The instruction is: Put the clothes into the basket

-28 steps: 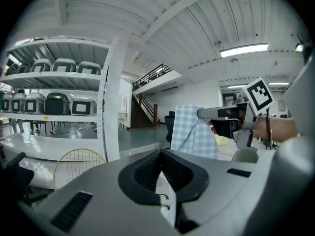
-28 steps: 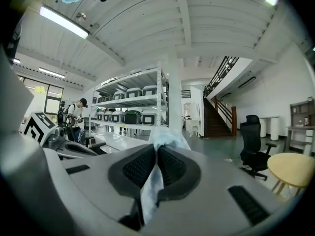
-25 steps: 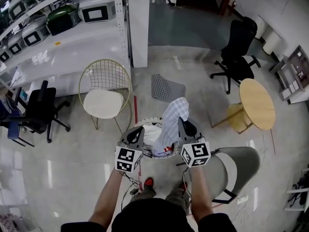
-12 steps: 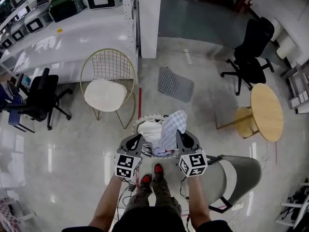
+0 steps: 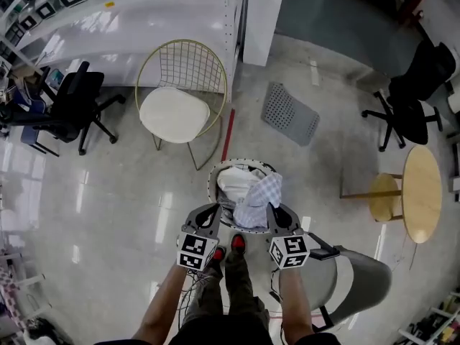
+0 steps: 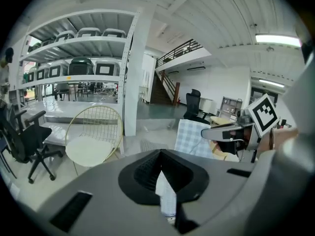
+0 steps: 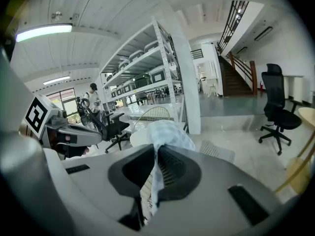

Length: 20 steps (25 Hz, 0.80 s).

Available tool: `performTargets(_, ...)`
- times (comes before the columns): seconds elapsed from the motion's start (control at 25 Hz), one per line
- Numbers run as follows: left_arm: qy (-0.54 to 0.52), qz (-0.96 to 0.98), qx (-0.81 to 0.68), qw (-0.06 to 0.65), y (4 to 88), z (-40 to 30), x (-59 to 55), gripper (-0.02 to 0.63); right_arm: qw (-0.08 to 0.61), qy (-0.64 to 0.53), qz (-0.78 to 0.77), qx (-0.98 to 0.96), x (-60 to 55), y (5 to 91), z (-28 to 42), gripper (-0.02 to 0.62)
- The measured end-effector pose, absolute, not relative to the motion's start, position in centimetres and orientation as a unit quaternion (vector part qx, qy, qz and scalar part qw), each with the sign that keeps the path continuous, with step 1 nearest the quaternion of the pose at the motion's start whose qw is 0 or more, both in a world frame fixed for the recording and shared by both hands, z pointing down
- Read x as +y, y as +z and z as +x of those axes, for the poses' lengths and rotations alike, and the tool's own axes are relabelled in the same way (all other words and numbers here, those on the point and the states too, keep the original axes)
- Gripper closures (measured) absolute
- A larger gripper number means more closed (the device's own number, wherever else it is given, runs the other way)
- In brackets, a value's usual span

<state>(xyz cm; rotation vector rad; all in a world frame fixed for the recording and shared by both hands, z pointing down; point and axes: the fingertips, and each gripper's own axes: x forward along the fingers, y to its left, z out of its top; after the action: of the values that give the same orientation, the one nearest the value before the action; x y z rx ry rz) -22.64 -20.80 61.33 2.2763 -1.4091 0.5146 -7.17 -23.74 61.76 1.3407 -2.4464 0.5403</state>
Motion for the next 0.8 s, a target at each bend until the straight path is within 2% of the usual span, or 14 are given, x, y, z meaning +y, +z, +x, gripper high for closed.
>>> performTargets(0.52,0.195,0.784,-0.527,0.264,68.6,-22.5,-20.6,0.600,0.243,0.238,0.420,-0.842,-23.9,74.0,-8.0,0.554)
performTargets(0.8,0.204,0.781,-0.521,0.278,70.4,-21.9,-20.4,0.600,0.252,0.255,0.415,-0.836,-24.0,76.6,-8.0,0.554)
